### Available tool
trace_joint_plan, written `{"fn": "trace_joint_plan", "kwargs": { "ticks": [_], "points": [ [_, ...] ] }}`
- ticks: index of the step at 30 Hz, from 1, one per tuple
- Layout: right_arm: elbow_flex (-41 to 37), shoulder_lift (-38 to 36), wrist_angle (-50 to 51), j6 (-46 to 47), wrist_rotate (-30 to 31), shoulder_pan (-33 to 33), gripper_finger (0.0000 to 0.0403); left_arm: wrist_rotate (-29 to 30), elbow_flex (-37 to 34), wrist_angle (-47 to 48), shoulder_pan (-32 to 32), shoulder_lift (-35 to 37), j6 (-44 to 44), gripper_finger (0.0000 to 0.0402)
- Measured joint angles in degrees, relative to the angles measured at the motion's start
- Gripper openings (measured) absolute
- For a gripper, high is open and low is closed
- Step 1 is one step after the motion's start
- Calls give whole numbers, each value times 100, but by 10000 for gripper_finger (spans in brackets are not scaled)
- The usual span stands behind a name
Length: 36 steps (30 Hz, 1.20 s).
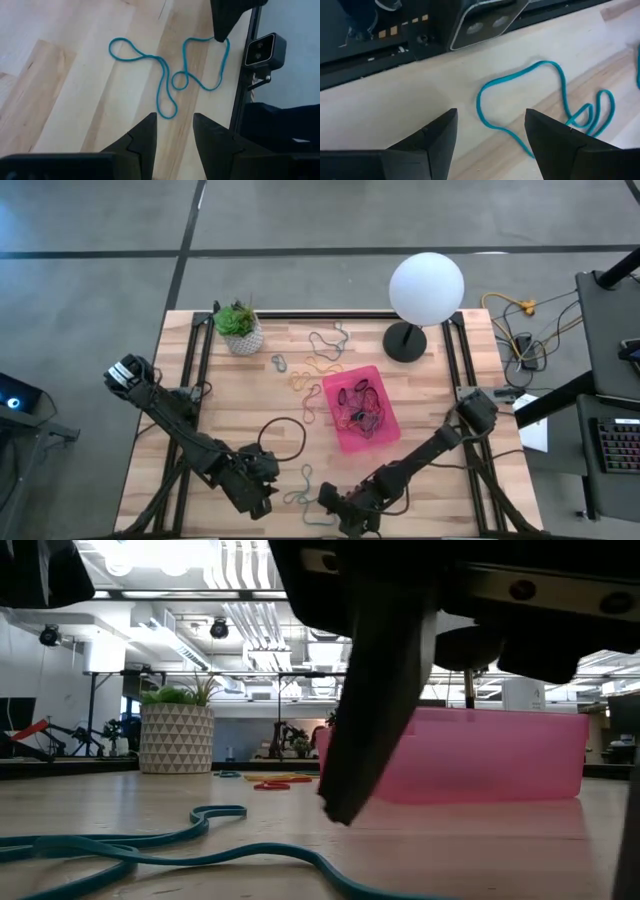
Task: Pick and place rubber bands into bin
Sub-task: Put the blue rubber band into the pink bin
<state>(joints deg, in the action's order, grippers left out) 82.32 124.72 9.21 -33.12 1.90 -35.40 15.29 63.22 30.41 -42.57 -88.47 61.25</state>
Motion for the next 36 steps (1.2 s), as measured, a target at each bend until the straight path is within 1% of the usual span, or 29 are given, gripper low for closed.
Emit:
{"fn": "trace_joint_plan", "kwargs": {
  "ticks": [8,15,19,24,28,32,36],
  "points": [
    [-4,3,-70,-8,-88,239,215,-1,-7,0,0,0,143,111],
    [-5,44,-95,-9,-762,352,169,-2,-7,0,0,0,157,112],
    [-7,79,-119,-36,-1017,334,150,-4,-9,1,0,0,157,112],
    [16,211,-329,-196,-1116,340,146,-2,-26,-2,0,0,157,112],
    [182,375,-322,-342,-1135,342,145,-4,-35,-5,0,0,157,112],
    [287,453,-258,-69,-1170,381,137,-7,-40,2,0,0,273,112],
    [291,459,-154,553,-1420,455,102,-7,-55,2,0,0,293,112]
  ]
}}
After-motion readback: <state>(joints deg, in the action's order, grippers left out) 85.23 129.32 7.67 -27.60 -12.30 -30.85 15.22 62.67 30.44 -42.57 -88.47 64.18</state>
